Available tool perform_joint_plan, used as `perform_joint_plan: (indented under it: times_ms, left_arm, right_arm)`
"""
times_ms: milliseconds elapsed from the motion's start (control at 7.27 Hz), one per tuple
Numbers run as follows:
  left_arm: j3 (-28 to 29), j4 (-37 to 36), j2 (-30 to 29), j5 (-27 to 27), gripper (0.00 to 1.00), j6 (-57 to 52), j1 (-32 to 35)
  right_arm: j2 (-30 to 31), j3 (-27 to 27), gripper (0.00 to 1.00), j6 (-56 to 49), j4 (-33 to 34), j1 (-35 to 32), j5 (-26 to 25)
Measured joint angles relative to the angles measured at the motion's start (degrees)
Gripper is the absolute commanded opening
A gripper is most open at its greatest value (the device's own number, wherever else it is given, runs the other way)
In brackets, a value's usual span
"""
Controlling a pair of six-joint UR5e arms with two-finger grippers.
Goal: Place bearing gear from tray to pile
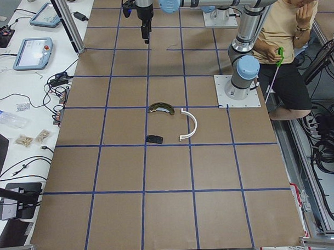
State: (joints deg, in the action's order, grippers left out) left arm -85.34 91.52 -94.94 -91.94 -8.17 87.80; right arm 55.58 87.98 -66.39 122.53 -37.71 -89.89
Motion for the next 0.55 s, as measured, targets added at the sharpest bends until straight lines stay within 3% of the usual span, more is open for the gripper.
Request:
perform_joint_plan:
  times_ms: [550]
  left_arm:
    - [0.0, 0.0, 0.0, 0.0, 1.00, 0.0, 0.0]
  right_arm:
    - [-2.4, -0.3, 0.84, -2.4, 2.2, 0.6, 0.0]
